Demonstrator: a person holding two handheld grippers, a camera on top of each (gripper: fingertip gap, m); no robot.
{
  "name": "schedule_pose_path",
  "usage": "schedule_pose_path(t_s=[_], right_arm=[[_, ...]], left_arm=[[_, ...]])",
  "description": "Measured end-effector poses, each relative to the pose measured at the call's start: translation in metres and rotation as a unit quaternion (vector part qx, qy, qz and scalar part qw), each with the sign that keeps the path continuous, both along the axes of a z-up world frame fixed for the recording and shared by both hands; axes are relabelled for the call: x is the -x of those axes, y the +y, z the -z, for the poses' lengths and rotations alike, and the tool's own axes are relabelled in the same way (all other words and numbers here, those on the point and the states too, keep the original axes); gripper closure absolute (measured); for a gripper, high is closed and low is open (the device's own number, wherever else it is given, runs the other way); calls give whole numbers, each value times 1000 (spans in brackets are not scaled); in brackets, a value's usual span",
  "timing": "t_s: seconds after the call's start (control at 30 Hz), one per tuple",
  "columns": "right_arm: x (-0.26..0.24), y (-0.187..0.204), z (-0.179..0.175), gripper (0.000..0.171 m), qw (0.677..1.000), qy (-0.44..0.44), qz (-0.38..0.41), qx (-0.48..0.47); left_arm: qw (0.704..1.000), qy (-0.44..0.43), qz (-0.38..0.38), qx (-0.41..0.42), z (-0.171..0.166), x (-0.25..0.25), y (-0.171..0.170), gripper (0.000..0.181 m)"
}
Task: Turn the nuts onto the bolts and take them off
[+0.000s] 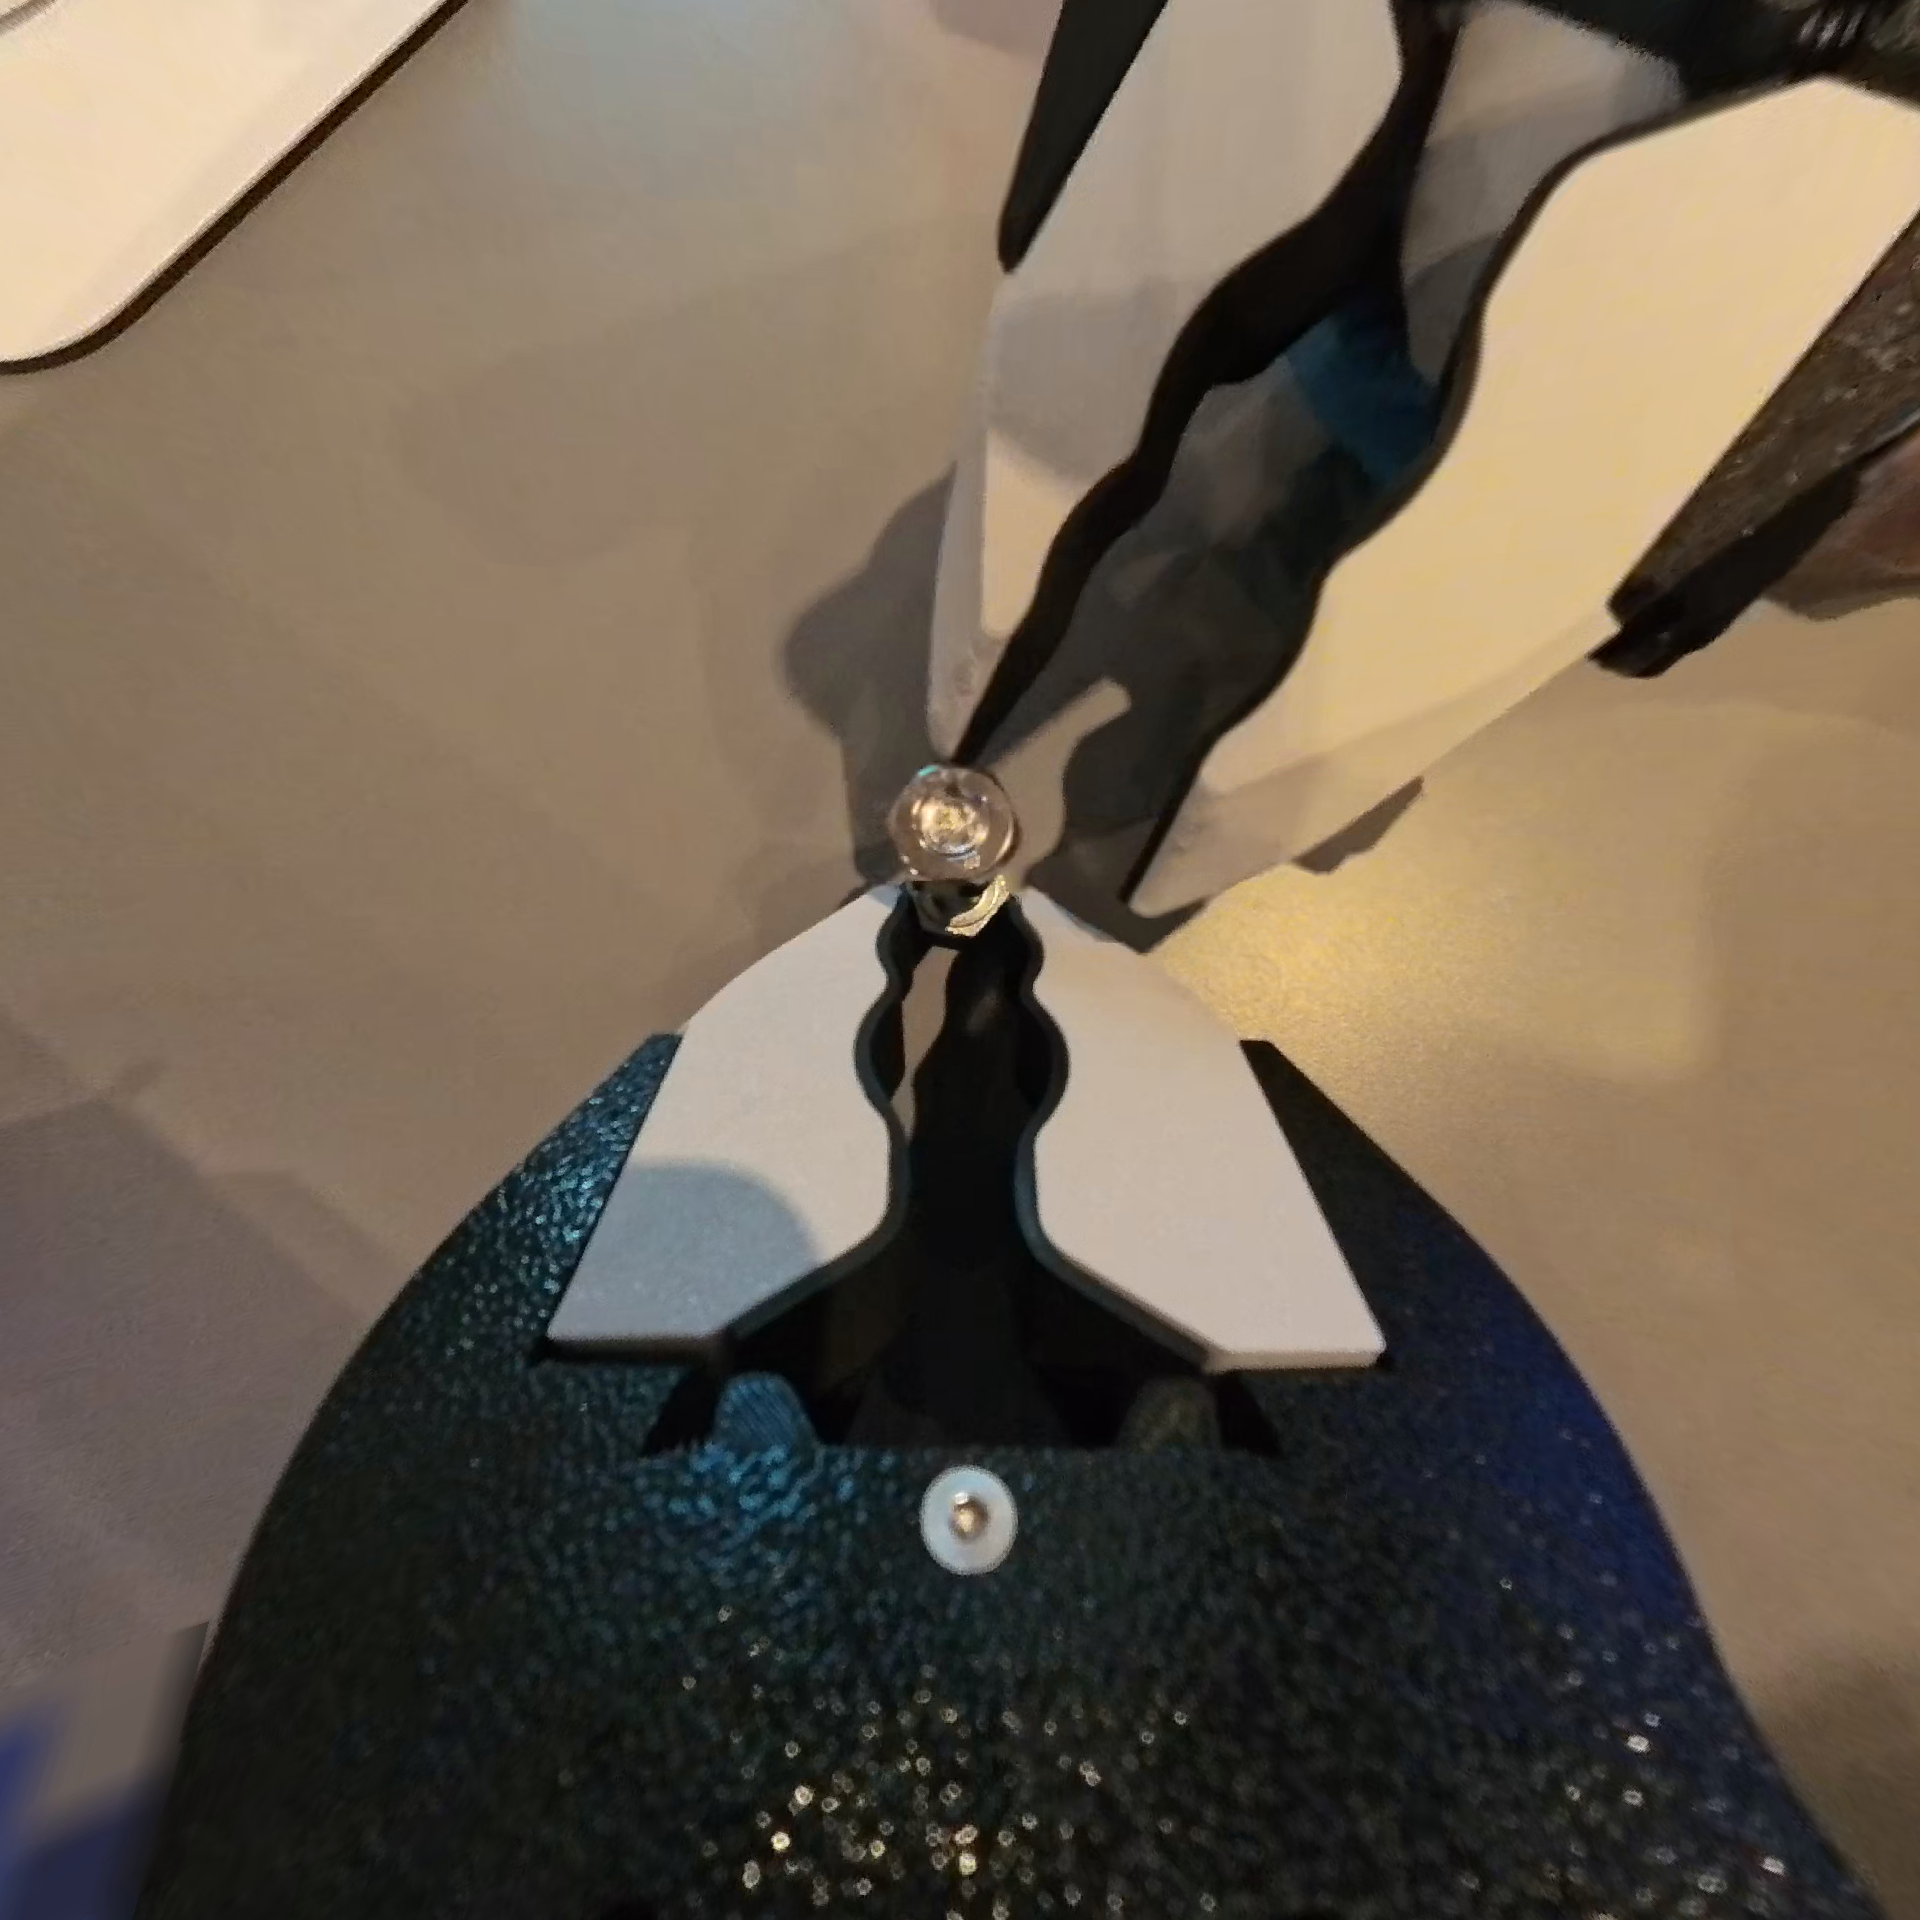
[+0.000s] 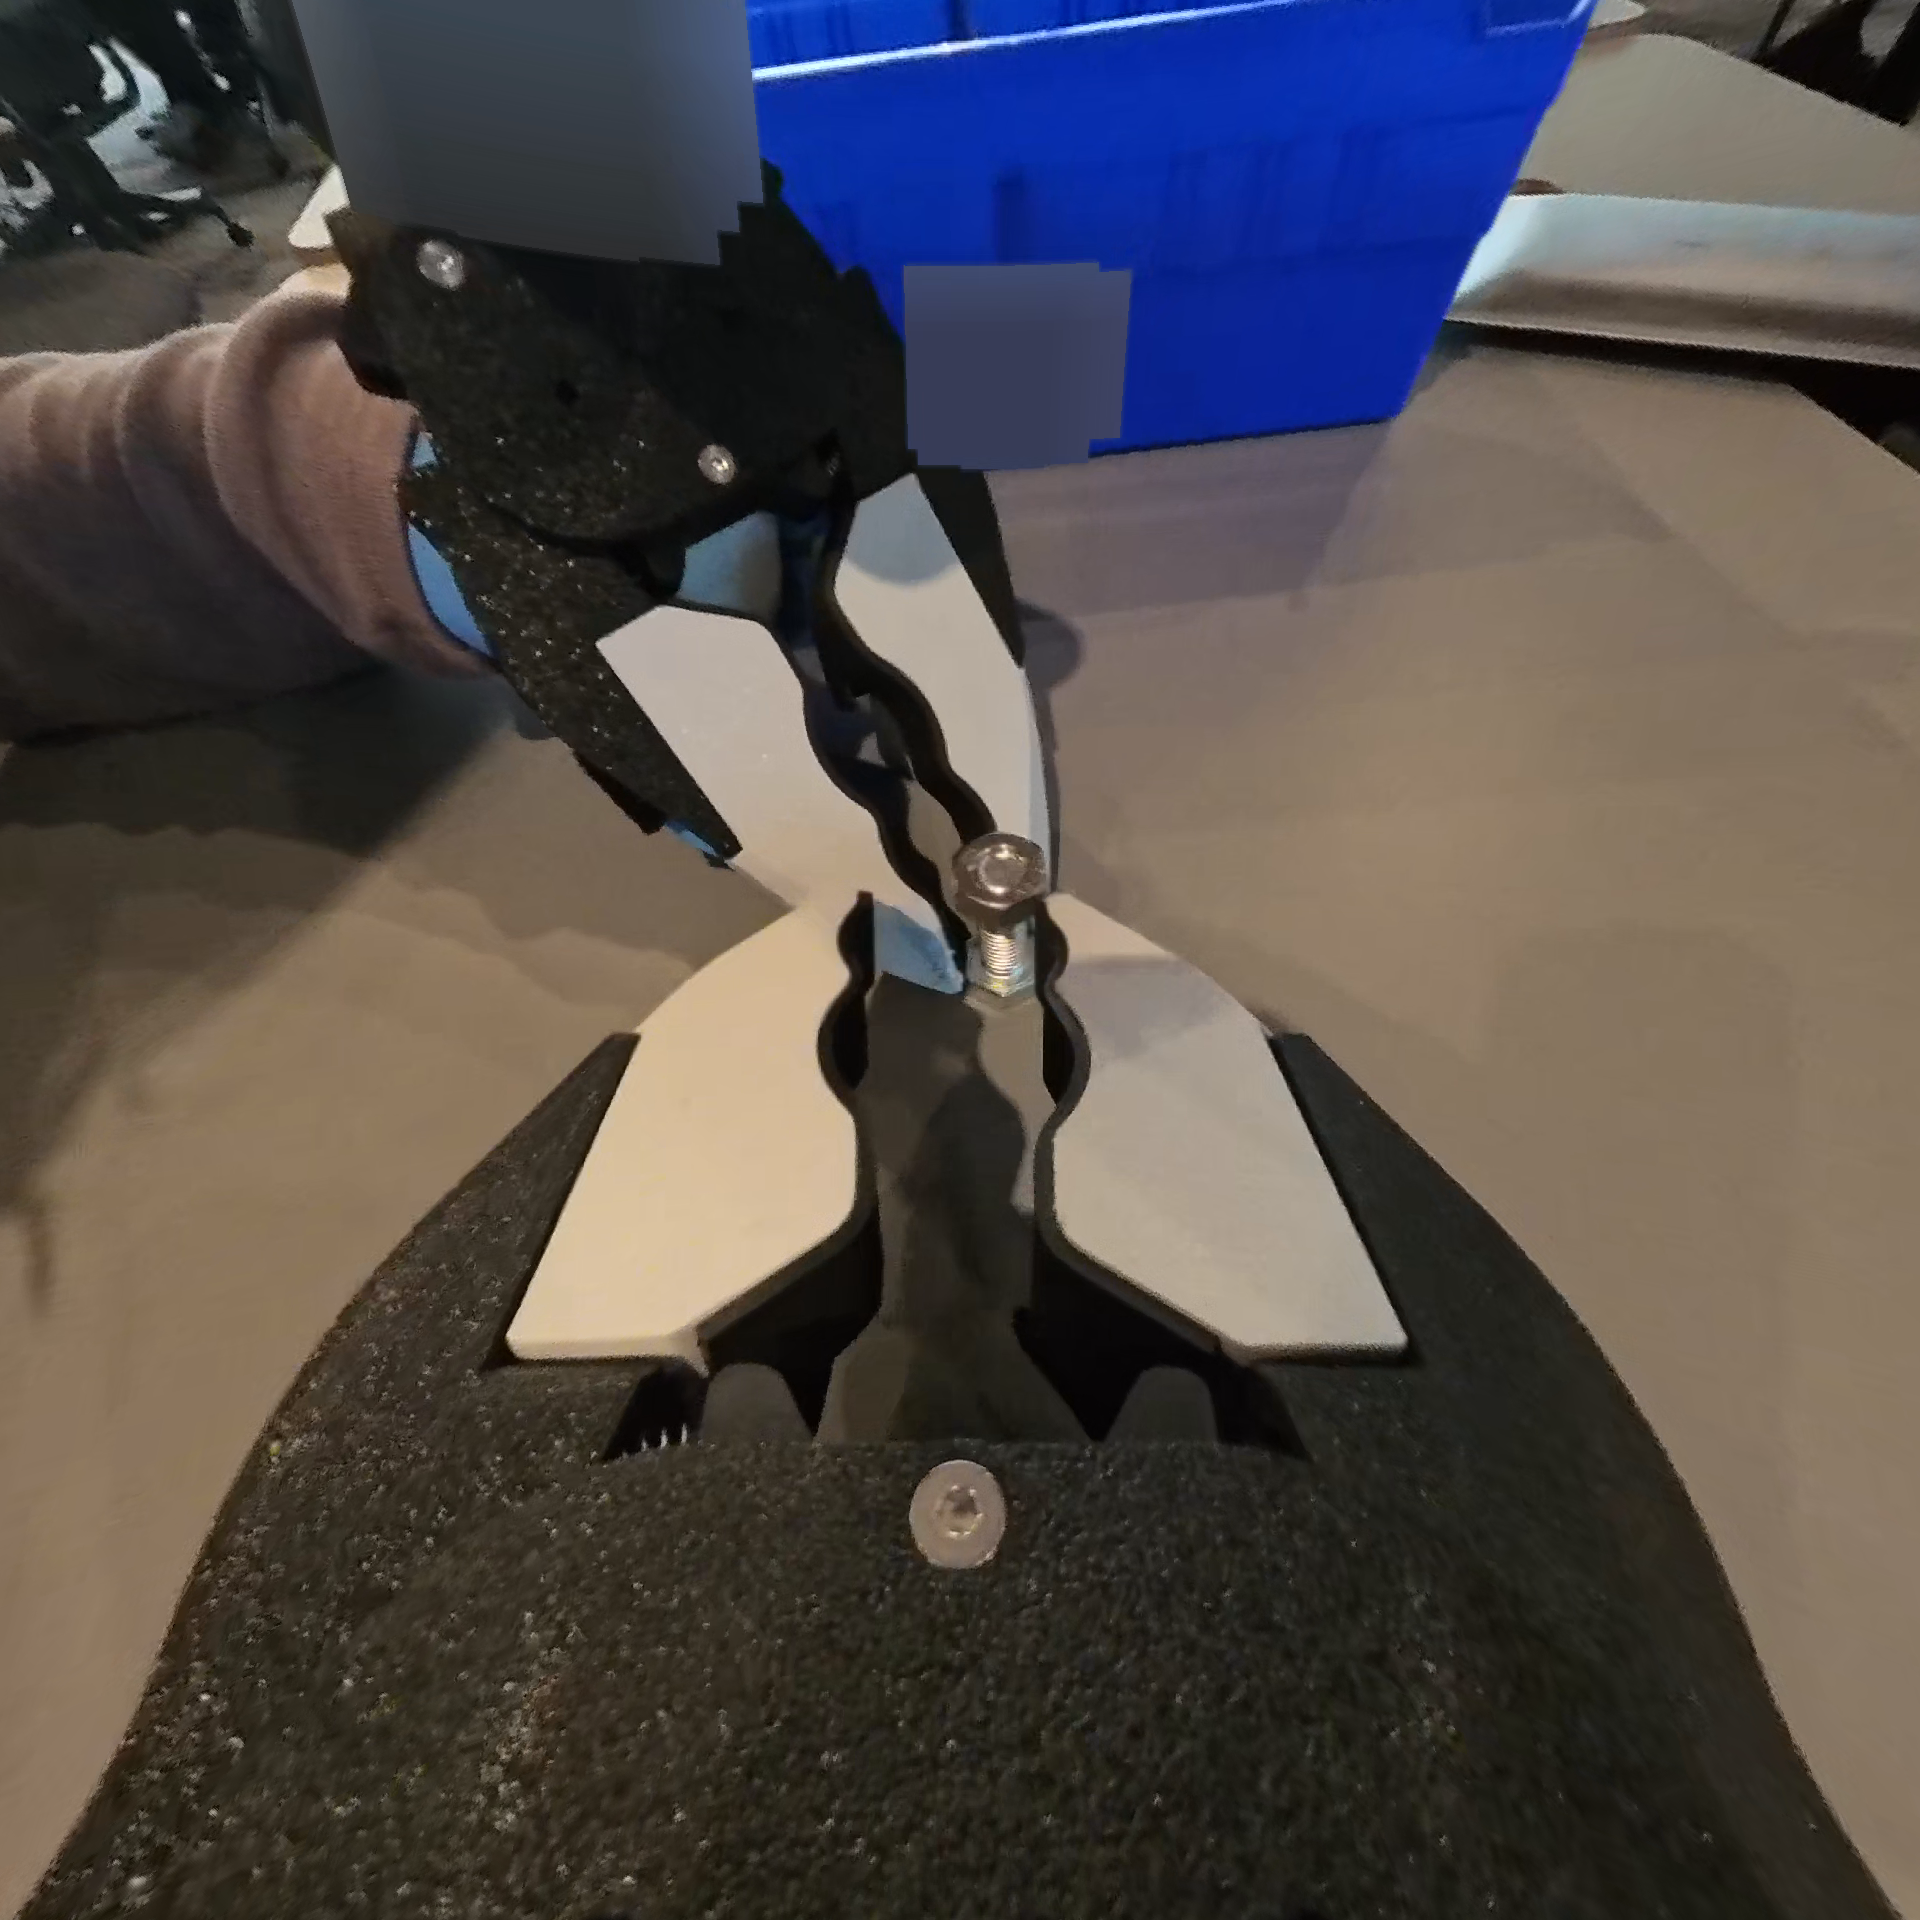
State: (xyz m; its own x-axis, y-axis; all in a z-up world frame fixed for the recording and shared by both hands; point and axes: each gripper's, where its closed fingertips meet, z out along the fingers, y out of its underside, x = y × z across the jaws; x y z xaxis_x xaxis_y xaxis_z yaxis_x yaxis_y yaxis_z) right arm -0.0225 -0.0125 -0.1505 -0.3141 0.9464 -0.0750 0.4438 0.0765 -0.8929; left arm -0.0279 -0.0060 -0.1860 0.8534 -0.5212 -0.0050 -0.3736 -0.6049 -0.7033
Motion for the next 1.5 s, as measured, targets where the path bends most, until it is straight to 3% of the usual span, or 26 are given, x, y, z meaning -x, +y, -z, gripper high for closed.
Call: schedule_pose_path(t_s=[0.17,0.37,0.5,0.63,0.9,1.17,1.5], right_arm=[[-8,-17,-2,150,998,1,-62,15],[-1,1,-5,142,1000,9,1,28],[0,-1,-1,141,1000,-2,-4,14],[-7,-15,-1,154,998,-4,-58,23],[-1,1,-5,140,999,9,-1,35],[4,3,1,136,1000,2,13,-16],[4,-3,1,134,1000,2,-12,-13]], left_arm=[[1000,0,0,0,0,0,0,165],[1000,0,0,0,0,0,0,165],[1000,0,0,0,0,0,0,165],[1000,0,0,0,0,0,0,165],[1000,0,0,0,0,0,0,165],[1000,0,0,0,0,0,0,165],[1000,0,-1,0,0,0,0,165]])
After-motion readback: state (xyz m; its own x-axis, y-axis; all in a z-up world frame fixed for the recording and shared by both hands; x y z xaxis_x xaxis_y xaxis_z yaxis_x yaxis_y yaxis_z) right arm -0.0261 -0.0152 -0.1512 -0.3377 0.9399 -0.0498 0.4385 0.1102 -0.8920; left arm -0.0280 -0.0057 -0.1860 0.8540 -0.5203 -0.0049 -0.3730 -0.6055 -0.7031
